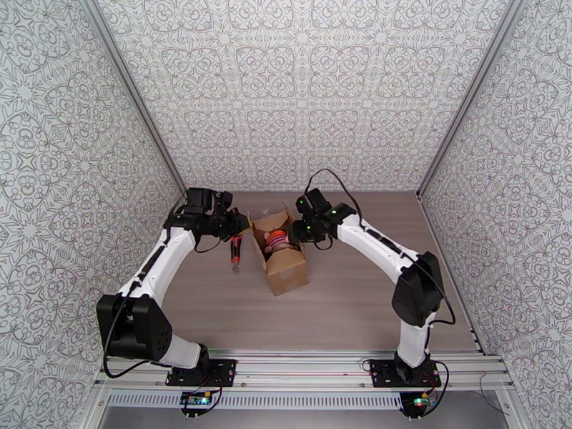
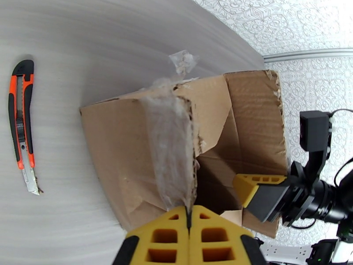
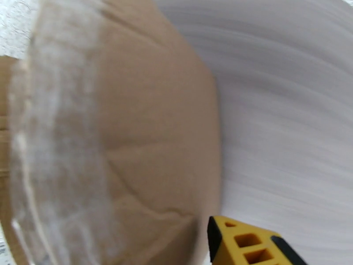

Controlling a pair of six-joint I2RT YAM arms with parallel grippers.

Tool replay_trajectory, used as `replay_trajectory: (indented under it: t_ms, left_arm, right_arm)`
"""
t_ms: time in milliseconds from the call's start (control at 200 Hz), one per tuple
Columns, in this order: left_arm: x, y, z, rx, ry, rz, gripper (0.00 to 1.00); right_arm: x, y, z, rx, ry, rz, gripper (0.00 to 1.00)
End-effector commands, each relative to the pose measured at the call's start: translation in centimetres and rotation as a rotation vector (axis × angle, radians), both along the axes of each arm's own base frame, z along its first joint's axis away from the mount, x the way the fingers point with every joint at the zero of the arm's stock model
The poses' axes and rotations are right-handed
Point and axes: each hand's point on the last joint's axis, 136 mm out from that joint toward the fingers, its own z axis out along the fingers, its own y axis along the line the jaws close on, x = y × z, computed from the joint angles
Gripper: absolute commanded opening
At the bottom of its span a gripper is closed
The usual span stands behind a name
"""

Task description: Unpack the express box

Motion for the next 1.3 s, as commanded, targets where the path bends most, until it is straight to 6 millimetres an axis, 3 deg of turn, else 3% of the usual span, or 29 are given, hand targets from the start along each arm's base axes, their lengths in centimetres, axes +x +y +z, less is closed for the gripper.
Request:
replay_trajectory:
  t_ms: [0, 140, 250, 420, 750, 935, 1050, 1295]
  left_arm:
    - [-0.2, 0.4, -0.4, 0.004, -0.019, -0.023, 0.00]
    - [0.0, 0.3, -0.6, -0.011, -0.025, -0.023, 0.00]
    - [0.3, 0.0, -0.2, -0.035, -0.033, -0.022, 0.00]
    - [0.8, -0.4, 0.9, -0.053, -0.054, -0.028, 0.00]
    - [1.5, -1.6, 2.2, -0.010, -0.075, -0.063, 0.00]
    - [2.0, -1.9, 3.5, 0.005, -0.104, -0.068, 0.00]
    - [2.2, -1.7, 4.1, 0.023, -0.126, -0.062, 0.00]
    - [3.0, -2.0, 6.2, 0.069, -0.214, -0.080, 0.00]
  right_arm:
    - [0.1, 1.1, 1.9, 0.162, 0.000, 0.024, 0.45]
    - [-0.1, 1.7, 0.7, 0.265, 0.045, 0.040, 0.46]
    - [0.3, 0.9, 0.0, 0.332, 0.081, -0.013, 0.51]
    - [1.2, -0.6, 2.0, 0.267, 0.002, -0.031, 0.71]
    - [2.1, -0.1, 4.5, 0.254, -0.020, -0.008, 0.75]
    - [2.0, -1.5, 2.5, 0.133, 0.028, -0.038, 0.63]
    - [2.0, -2.0, 2.7, 0.124, 0.011, -0.052, 0.56]
    - [1.7, 0.1, 4.1, 0.240, -0.004, 0.035, 0.43]
